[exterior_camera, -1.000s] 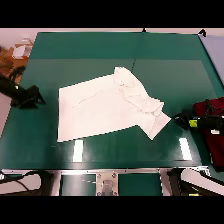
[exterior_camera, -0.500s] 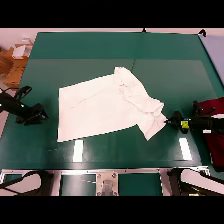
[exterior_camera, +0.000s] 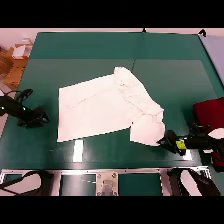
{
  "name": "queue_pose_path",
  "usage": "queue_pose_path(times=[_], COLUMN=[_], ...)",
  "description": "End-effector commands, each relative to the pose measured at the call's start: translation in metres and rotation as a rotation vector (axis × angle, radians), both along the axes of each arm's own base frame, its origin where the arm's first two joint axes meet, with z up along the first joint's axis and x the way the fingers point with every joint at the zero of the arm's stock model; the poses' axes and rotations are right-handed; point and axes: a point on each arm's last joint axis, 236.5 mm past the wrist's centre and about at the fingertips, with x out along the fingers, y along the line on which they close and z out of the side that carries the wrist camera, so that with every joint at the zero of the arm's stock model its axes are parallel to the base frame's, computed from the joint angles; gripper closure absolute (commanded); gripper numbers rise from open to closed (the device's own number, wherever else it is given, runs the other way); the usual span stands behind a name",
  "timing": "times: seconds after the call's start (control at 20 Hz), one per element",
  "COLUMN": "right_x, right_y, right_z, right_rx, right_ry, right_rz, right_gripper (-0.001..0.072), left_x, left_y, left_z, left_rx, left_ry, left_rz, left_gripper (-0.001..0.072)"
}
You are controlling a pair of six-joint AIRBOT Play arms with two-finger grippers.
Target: Fold the shirts.
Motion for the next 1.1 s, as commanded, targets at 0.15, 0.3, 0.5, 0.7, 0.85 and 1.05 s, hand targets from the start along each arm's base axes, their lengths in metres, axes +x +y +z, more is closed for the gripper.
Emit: queue_pose_path(times=[0.15,0.3,0.5,0.7,0.85,1.05], right_x=[0.039,0.083,0.107,0.115,0.131,0.155], right_y=[0.001,-0.043,-0.059,-0.060,-0.055,-0.049], right_z=[0.055,0.077,0.051,0.016,0.005,-0.007], right_rx=[-0.034,-0.201,-0.209,-0.170,-0.122,-0.072], right_ry=[-0.168,-0.301,-0.285,-0.217,-0.244,-0.277], right_rz=[0.060,-0.001,-0.017,0.010,-0.002,-0.021], right_gripper=[0.0408,0.0242,0.0213,0.0212,0.0213,0.0222], left_x=[-0.011,-0.017,-0.067,-0.057,-0.032,-0.023], left_y=[-0.033,-0.051,-0.051,-0.052,-0.065,-0.073], left_z=[-0.021,-0.029,-0.055,-0.058,-0.050,-0.043], left_rx=[-0.127,-0.188,-0.151,-0.150,-0.220,-0.265], left_ry=[-0.010,-0.012,0.127,0.100,0.002,-0.038], left_rz=[0.034,0.052,0.013,0.056,0.092,0.105], left_gripper=[0.0245,0.0246,0.0246,0.0248,0.0554,0.0684])
